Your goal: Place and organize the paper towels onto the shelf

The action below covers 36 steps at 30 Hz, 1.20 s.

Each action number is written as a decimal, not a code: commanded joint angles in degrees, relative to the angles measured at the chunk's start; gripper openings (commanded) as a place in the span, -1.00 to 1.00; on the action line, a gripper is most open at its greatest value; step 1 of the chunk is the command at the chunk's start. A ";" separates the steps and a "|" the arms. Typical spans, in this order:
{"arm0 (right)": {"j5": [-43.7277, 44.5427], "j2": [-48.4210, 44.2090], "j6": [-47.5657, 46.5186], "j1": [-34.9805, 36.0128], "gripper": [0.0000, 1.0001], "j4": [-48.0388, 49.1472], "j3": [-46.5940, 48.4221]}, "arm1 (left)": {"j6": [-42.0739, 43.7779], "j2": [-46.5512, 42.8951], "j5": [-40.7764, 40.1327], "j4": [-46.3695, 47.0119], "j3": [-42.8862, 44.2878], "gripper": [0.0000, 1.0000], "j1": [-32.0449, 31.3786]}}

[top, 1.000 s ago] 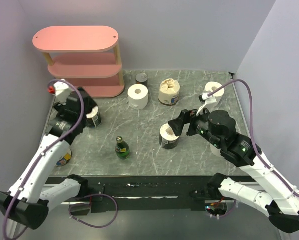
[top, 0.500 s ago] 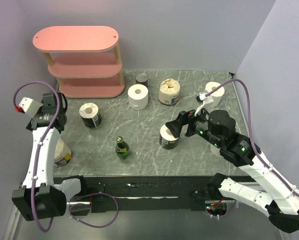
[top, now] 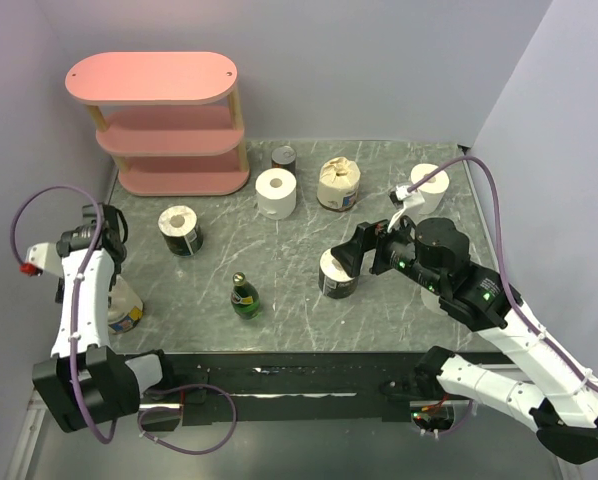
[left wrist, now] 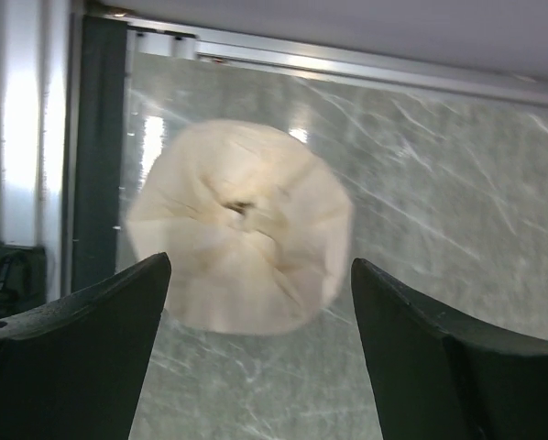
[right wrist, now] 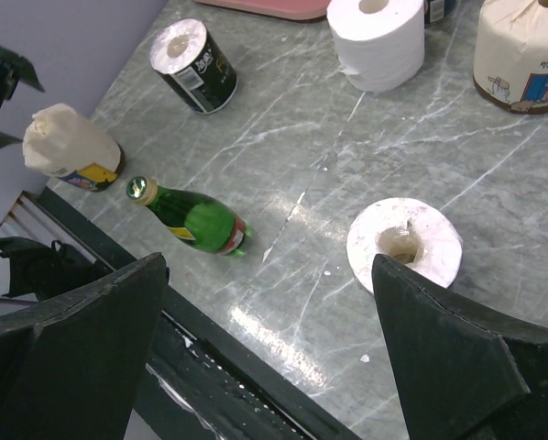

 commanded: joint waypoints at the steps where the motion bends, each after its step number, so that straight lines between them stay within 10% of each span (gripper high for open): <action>1: -0.53 0.21 -0.16 -0.13 0.98 -0.12 2.95 | -2.46 -1.59 -0.15 -2.09 -2.02 0.72 3.36; 19: 0.09 -2.51 -0.78 -0.13 0.98 -1.08 1.63 | 6.86 0.52 8.72 9.14 -10.37 0.68 12.59; 36: 0.88 -4.36 0.36 -0.22 0.99 -1.70 0.49 | 10.81 -0.71 12.67 12.84 -14.50 -0.18 12.50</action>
